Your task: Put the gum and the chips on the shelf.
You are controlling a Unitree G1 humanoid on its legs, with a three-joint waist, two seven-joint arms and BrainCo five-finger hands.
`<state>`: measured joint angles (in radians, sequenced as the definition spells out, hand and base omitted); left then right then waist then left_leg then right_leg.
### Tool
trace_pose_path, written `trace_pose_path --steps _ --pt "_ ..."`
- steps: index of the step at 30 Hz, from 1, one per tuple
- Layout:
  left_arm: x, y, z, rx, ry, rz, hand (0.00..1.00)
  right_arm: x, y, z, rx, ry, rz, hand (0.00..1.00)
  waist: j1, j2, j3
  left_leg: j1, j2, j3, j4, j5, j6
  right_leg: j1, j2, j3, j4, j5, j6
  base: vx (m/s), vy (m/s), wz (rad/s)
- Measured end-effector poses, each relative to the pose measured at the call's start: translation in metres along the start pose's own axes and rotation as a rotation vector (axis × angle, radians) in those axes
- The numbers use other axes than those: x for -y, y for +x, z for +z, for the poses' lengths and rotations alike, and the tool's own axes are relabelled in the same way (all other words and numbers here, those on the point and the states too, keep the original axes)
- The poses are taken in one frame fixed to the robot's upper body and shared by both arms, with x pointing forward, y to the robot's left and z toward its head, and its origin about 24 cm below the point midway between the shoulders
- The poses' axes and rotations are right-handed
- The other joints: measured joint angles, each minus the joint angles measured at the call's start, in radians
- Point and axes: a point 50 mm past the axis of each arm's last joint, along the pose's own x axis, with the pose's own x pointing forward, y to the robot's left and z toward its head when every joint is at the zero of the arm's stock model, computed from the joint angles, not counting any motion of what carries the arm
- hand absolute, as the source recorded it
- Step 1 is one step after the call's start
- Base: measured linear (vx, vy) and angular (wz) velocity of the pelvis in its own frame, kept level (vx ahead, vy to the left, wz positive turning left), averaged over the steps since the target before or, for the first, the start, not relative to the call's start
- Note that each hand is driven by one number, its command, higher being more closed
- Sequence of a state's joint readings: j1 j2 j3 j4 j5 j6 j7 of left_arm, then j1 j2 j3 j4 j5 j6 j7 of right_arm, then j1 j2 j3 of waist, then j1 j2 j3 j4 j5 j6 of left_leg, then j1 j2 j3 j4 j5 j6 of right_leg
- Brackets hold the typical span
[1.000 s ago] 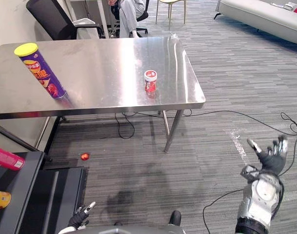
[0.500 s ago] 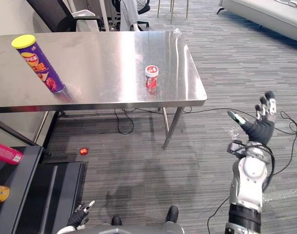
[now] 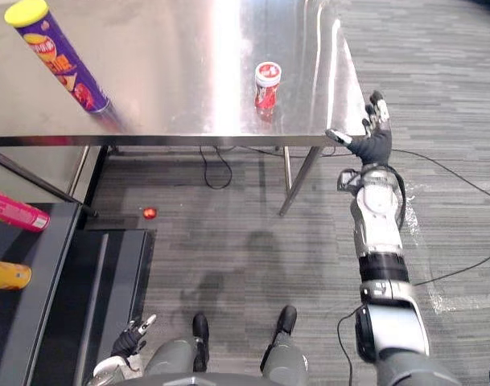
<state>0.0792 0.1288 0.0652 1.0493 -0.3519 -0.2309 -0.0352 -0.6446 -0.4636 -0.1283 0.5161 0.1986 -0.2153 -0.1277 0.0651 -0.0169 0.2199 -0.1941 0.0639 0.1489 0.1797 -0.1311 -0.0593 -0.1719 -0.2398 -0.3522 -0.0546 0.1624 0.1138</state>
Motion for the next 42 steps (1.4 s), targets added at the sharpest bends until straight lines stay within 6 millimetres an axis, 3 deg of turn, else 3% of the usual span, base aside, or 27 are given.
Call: trace_pose_path --steps 8,17,26,35,36,42 --pt "-0.002 0.001 0.004 0.014 0.003 0.027 0.00 -0.014 0.036 0.029 0.029 0.001 0.003 0.00 0.022 -0.002 0.064 -0.031 -0.008 -0.028 0.008 0.005 0.008 -0.003 -0.004 -0.004 -0.016 0.037 -0.007 -0.01 0.038 0.09" --pt "-0.003 0.001 0.006 0.018 0.006 0.031 0.00 -0.038 0.064 0.087 0.175 0.010 0.057 0.00 0.044 -0.002 0.109 -0.066 -0.008 -0.054 0.025 0.008 0.010 -0.015 -0.002 -0.014 -0.015 0.040 -0.002 0.00 0.035 0.08" --pt "0.000 0.005 0.013 0.025 0.008 0.024 0.00 -0.042 0.075 0.112 0.223 0.035 0.042 0.00 0.061 -0.003 0.138 -0.084 -0.008 -0.076 0.031 0.008 0.010 -0.017 0.000 -0.024 -0.015 0.040 -0.002 0.02 0.039 0.07" --pt "0.003 0.007 0.018 0.034 0.027 0.015 0.00 -0.041 0.083 0.117 0.205 0.044 0.009 0.00 0.078 -0.003 0.149 -0.086 -0.007 -0.081 0.029 0.008 0.010 -0.017 0.001 -0.025 -0.015 0.040 -0.002 0.03 0.040 0.01" --pt "0.002 0.008 0.019 0.035 0.030 0.017 0.00 -0.041 0.083 0.117 0.203 0.044 0.008 1.00 0.078 -0.003 0.149 -0.086 -0.007 -0.081 0.028 0.008 0.010 -0.017 0.001 -0.025 -0.015 0.040 -0.002 0.02 0.038 0.01" --pt "0.002 0.008 0.020 0.036 0.038 0.029 0.00 -0.040 0.084 0.109 0.163 0.035 0.003 1.00 0.078 -0.003 0.149 -0.086 -0.004 -0.080 0.026 0.009 0.010 -0.018 0.003 -0.025 -0.015 0.040 -0.002 0.02 0.034 0.00"
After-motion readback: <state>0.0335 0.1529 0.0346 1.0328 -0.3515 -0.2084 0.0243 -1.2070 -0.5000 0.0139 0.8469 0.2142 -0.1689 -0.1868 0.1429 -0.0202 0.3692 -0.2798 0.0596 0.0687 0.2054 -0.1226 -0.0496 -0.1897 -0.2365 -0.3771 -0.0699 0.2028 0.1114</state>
